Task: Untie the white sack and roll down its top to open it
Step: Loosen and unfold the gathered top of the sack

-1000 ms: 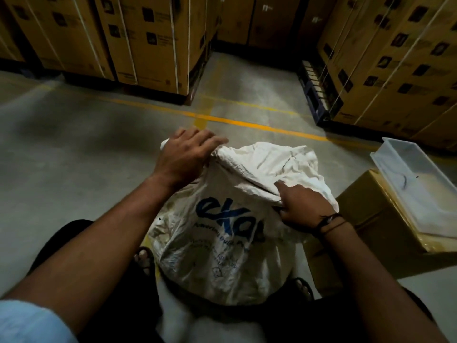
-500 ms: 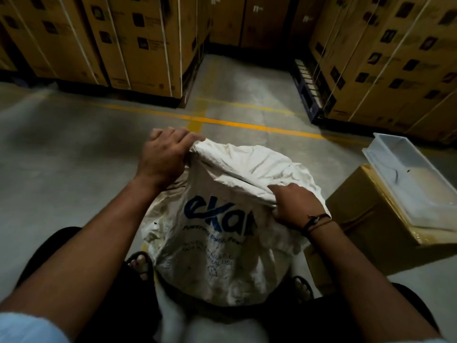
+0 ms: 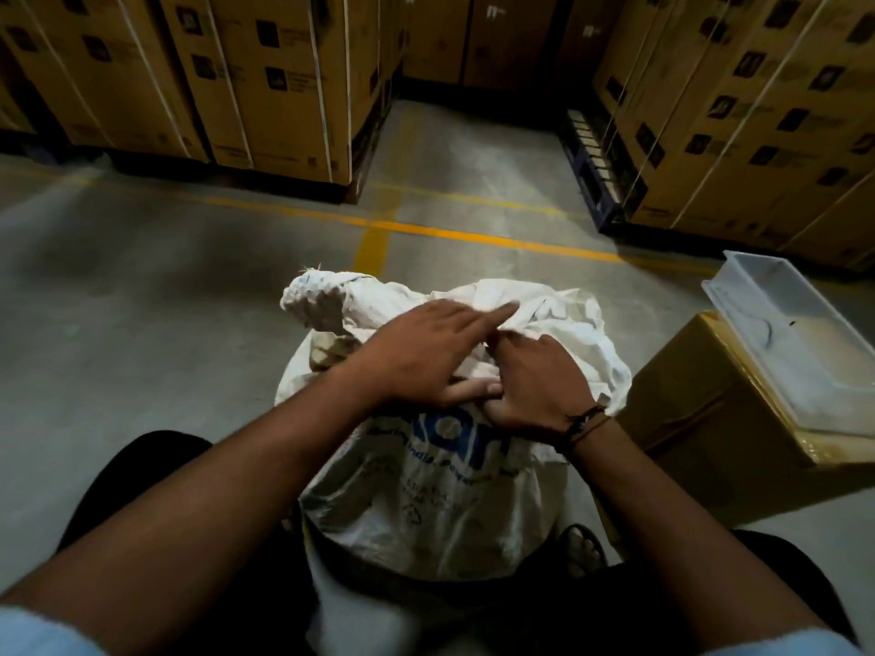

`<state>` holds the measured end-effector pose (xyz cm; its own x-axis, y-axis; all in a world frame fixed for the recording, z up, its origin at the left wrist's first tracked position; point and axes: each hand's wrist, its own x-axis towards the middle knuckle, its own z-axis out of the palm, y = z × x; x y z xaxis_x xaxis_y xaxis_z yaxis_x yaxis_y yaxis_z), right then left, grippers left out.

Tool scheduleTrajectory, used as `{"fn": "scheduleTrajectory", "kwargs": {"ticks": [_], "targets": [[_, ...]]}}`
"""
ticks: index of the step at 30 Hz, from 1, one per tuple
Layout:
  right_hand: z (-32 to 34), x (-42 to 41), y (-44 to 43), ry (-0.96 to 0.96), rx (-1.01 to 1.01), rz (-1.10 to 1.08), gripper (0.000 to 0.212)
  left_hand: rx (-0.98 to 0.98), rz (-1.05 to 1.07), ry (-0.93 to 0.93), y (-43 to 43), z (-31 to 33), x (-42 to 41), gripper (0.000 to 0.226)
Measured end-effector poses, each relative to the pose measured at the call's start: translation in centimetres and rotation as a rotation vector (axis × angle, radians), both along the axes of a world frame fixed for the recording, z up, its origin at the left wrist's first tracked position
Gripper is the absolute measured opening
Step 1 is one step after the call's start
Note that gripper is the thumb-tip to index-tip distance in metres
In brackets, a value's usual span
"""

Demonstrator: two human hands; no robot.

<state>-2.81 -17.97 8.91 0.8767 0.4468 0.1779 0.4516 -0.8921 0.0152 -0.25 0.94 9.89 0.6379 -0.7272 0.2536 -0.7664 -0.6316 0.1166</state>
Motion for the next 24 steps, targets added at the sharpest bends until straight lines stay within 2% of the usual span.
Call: {"fn": "scheduleTrajectory", "kwargs": {"ticks": [2,4,6,10,13,15,17,20,23,24], "targets": [[-0.2,0.2,0.4,0.078,-0.119,-0.019,0.078,0.15,0.113,0.117,-0.1,-0.9,0.8,0.093],[-1.2,0.3,0.5,0.12,-0.208,-0.088,0.089,0.204,0.217,0.315,0.2,-1.0,1.9,0.102],[-1.7,0.2,1.1,0.073,-0.202,-0.134,0.082,0.17,0.234,0.403,0.7,-0.6,1.9,0.104],[-1.5,1.0,0.8,-0.149,-0.047,-0.023,0.038,0.153,0.2,0.373,1.1,-0.3,1.8,0.089],[-1.3,1.1,0.2,-0.401,-0.018,0.142,0.035,0.1,0.18,0.316,1.5,-0.2,1.8,0.072],[-1.3,1.0,0.3,-0.432,0.013,0.197,0.042,0.116,0.187,0.242,1.6,0.2,1.6,0.057],[-1.1,1.0,0.7,-0.322,0.024,0.16,0.047,0.176,0.212,0.169,1.4,0.4,1.5,0.057],[-0.1,1.0,0.7,-0.079,0.073,0.082,0.068,0.212,0.232,0.114,0.8,0.4,0.9,0.064],[0.6,1.5,-1.4,0.306,0.185,0.053,0.067,0.171,0.216,0.073,1.4,0.0,0.9,0.064],[0.7,1.3,-2.1,0.417,0.17,0.048,0.075,0.157,0.209,0.046,1.6,-0.2,0.9,0.062]]}}
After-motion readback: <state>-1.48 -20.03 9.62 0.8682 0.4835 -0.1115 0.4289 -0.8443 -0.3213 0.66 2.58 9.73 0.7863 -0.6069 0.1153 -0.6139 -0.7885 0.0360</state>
